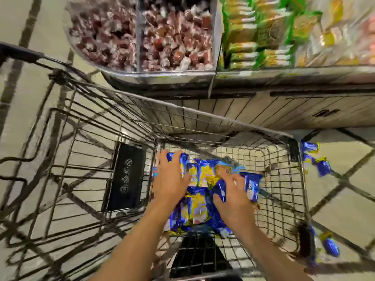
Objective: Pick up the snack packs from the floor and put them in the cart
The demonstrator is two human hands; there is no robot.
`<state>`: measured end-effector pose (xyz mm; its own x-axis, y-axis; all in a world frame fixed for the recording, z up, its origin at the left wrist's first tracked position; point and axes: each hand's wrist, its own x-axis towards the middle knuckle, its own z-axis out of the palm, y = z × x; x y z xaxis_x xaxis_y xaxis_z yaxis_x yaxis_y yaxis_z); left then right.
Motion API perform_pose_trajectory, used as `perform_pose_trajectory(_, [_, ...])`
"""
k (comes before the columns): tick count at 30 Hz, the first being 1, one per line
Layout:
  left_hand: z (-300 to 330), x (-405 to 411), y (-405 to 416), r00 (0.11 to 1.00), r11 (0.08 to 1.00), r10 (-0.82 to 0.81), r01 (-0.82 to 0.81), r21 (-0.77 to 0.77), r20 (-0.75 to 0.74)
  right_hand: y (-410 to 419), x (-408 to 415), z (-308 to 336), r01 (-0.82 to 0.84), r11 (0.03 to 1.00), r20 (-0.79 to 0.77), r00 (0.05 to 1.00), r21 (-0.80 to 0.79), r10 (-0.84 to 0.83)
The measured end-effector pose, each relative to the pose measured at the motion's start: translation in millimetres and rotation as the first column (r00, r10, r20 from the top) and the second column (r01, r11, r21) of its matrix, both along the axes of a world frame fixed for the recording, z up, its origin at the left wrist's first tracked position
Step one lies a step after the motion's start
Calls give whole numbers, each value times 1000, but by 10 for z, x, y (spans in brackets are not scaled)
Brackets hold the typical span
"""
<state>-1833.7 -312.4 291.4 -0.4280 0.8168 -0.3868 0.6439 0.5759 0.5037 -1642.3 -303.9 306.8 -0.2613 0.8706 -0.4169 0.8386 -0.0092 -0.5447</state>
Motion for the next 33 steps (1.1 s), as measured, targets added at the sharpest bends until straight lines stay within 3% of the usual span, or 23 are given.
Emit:
perform_pose_trajectory(7, [-909,-30,289,990,986,-139,137,-93,-19,38,-119,-640,56,997,169,985,-43,-48])
perform_pose_trajectory(17, [-1420,0,265,982,976,-188,184,-118,-30,-52,-197,-1079,27,993,255,965,111,-54])
perform_pose_trajectory(26, [-944,72,166,964,964,-259,253,-84,-63,-62,-291,-775,100,989,300,945,109,-129])
perform_pose_trajectory(33, [104,246,188,956,952,-289,292,87,-49,218,-72,-5,97,990,178,977,101,-114])
